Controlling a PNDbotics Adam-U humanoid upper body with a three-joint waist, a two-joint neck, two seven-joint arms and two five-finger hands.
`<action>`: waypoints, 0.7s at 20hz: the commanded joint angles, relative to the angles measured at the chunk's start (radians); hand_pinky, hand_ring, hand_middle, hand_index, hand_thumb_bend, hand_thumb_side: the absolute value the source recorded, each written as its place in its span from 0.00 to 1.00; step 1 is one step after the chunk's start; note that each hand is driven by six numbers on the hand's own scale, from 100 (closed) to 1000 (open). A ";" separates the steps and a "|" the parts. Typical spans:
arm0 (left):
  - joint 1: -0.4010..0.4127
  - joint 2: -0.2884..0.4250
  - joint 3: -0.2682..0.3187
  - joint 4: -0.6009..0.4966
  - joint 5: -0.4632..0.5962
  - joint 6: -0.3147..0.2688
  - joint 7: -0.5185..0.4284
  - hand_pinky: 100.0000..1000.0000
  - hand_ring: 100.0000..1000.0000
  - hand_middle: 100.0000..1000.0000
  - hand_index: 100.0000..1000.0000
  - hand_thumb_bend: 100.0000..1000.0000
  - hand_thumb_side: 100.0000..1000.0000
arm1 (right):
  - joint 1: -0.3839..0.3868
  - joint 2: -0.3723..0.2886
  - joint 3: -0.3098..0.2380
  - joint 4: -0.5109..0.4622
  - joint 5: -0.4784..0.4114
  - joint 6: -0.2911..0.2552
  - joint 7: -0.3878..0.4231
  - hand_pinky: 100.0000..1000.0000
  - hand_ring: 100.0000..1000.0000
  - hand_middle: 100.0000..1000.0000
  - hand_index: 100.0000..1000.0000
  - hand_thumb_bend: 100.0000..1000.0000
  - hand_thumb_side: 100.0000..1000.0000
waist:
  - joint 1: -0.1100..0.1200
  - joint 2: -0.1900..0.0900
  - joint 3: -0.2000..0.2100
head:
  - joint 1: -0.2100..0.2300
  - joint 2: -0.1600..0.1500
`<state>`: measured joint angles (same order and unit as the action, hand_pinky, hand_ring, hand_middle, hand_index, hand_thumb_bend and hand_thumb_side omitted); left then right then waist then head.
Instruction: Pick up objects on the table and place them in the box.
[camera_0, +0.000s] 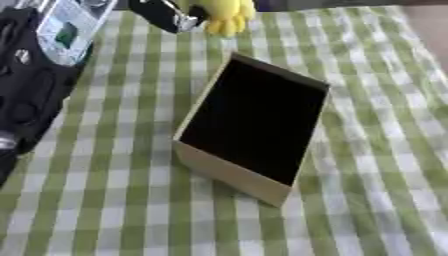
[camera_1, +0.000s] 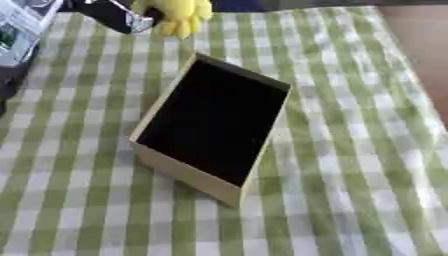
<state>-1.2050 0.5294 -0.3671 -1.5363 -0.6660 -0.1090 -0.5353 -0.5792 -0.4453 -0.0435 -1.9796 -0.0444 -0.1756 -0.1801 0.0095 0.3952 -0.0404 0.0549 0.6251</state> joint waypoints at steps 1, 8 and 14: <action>0.006 0.008 -0.023 -0.139 0.012 0.032 -0.021 0.35 0.53 0.51 0.56 0.00 0.00 | -0.005 -0.019 -0.010 -0.020 0.006 0.000 -0.004 0.76 0.76 0.68 0.85 0.00 1.00 | -0.005 -0.032 0.005 | -0.015 0.015; 0.058 -0.042 -0.074 -0.275 0.015 0.076 -0.076 0.36 0.53 0.52 0.57 0.00 0.00 | -0.004 -0.017 -0.010 -0.020 0.007 0.000 -0.005 0.76 0.76 0.68 0.85 0.00 1.00 | -0.009 -0.035 0.017 | -0.021 0.016; 0.095 -0.040 -0.124 -0.316 0.042 0.067 -0.097 0.36 0.54 0.52 0.57 0.00 0.00 | 0.002 -0.014 -0.012 -0.020 0.006 0.000 -0.007 0.76 0.76 0.68 0.85 0.00 1.00 | -0.007 -0.034 0.022 | -0.026 0.015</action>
<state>-1.0975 0.4759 -0.4880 -1.8290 -0.6334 -0.0395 -0.6268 -0.5708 -0.4452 -0.0438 -1.9796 -0.0422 -0.1749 -0.1835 0.0043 0.3878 -0.0187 0.0324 0.6331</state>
